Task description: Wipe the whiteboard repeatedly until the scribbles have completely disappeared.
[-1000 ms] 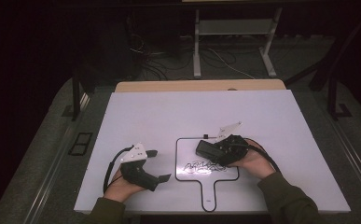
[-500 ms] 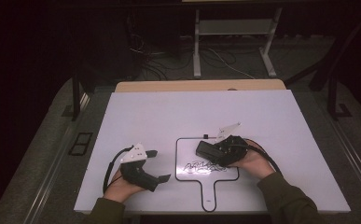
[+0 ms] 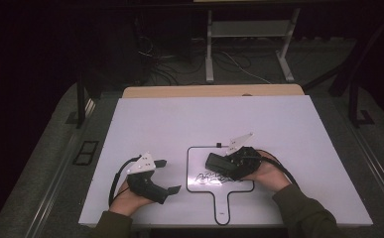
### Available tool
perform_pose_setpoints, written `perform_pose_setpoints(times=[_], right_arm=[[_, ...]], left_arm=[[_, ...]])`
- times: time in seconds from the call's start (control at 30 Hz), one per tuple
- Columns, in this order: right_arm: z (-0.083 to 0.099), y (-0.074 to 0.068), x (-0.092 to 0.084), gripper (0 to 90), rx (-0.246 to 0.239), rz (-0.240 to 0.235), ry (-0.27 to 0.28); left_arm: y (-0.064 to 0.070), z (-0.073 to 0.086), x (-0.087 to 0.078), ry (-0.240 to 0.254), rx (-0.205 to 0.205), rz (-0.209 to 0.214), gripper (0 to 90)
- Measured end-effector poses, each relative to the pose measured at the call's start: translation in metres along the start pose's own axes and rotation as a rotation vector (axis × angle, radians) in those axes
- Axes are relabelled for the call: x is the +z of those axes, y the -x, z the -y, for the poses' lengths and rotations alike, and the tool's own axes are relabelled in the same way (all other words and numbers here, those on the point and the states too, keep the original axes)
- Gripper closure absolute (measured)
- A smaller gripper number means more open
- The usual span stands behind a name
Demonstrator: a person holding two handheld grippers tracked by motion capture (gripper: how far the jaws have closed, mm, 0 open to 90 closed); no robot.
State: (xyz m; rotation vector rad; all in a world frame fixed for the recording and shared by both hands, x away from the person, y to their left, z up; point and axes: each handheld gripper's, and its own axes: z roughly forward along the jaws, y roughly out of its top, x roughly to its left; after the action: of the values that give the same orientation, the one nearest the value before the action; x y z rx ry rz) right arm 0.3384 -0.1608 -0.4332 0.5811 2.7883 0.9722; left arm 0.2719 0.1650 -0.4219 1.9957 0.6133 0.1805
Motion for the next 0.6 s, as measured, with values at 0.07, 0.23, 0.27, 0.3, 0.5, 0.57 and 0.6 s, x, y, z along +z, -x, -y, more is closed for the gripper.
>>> perform_pose_setpoints(times=[0.07, 0.23, 0.27, 0.3, 0.5, 0.57, 0.6], right_arm=[[-0.001, -0.006, 0.001, 38.7, -0.023, -0.008, -0.006], [-0.004, -0.014, 0.002, 38.7, -0.052, -0.021, -0.01], [-0.004, -0.016, 0.003, 38.7, -0.057, -0.025, -0.01], [-0.005, -0.019, 0.003, 38.7, -0.044, -0.04, -0.007], [-0.009, -0.031, 0.005, 38.7, -0.113, -0.064, -0.016], [-0.01, -0.036, 0.006, 38.8, -0.123, -0.077, -0.017], [-0.01, -0.036, 0.006, 38.8, -0.123, -0.077, -0.017]], left_arm=[[0.0, 0.0, 0.0, 0.0, 0.0, 0.002, 0.0], [0.0, 0.0, -0.001, -0.002, 0.001, 0.001, 0.0], [0.0, 0.0, 0.0, -0.002, 0.001, 0.001, 0.0], [0.0, 0.0, 0.0, -0.002, 0.002, 0.001, 0.0], [0.0, 0.0, 0.001, -0.006, 0.001, 0.003, 0.0], [0.0, 0.0, 0.001, -0.006, 0.002, 0.003, 0.0], [0.0, 0.0, 0.001, -0.008, 0.002, 0.003, 0.0]])
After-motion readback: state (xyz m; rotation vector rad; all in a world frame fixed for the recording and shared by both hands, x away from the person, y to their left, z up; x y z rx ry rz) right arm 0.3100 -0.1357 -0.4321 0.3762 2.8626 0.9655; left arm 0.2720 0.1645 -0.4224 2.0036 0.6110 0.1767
